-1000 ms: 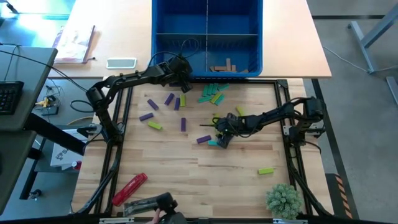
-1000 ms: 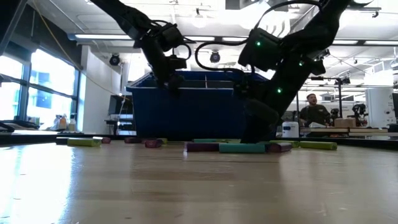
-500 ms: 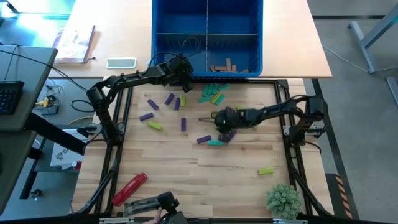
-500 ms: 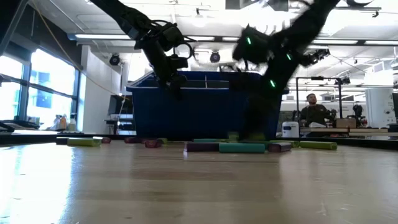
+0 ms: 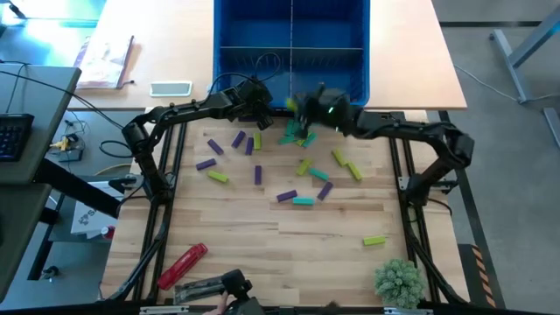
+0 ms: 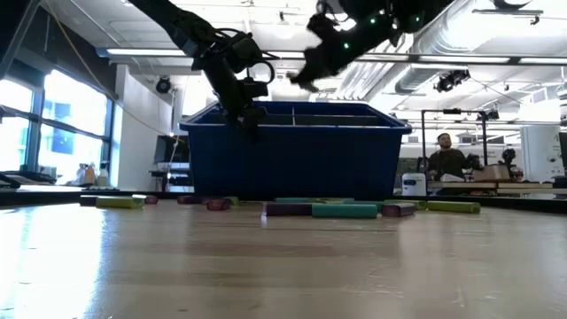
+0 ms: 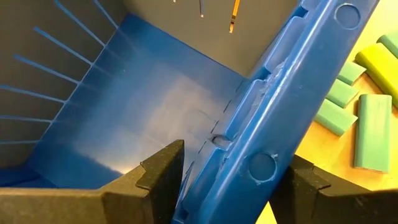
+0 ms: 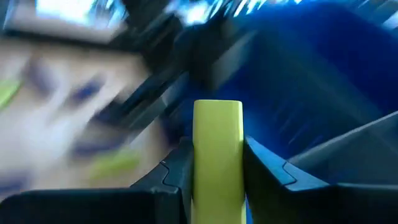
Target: Sort blocks
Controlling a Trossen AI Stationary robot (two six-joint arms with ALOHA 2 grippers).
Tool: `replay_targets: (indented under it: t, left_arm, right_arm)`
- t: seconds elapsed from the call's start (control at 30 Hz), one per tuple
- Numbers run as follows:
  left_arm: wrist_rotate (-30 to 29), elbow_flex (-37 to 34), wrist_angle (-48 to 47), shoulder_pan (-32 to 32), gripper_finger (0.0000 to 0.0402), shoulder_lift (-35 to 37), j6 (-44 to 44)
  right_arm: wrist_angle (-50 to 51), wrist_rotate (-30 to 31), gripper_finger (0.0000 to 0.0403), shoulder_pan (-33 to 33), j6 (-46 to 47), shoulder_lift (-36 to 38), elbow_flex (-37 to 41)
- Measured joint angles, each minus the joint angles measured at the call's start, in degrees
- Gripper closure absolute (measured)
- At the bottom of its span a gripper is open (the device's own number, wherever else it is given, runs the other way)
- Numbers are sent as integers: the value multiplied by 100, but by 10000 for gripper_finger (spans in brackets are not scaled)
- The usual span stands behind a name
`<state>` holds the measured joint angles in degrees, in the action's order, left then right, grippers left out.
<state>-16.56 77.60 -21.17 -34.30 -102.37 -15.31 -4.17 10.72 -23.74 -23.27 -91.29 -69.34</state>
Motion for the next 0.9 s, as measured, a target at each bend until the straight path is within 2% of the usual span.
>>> replay_targets:
  t: [0.1,0.2,0.3,0.63,0.8,0.9]
  left_arm:
    - [-2,0,0,0,222,0,4]
    - [-2,0,2,0,222,0,4]
    - [-3,0,4,0,222,0,22]
    - [9,0,7,1,222,0,21]
    - [7,0,28,0,222,-2,20]
    - [7,0,37,1,222,-2,20]
  right_arm:
    - [-1118,-307,318,-481,178,-25,-20]
    - [-2205,-899,318,-904,757,-291,-24]
    - [-2766,-1293,318,-1119,1262,-732,-164]
    - [-2777,-1546,318,-1420,2080,-2109,-1175]
    - [-2673,-2286,313,-1463,2306,-2493,-1495]
    - [-2469,-2295,302,-1445,2304,-2571,-1589]
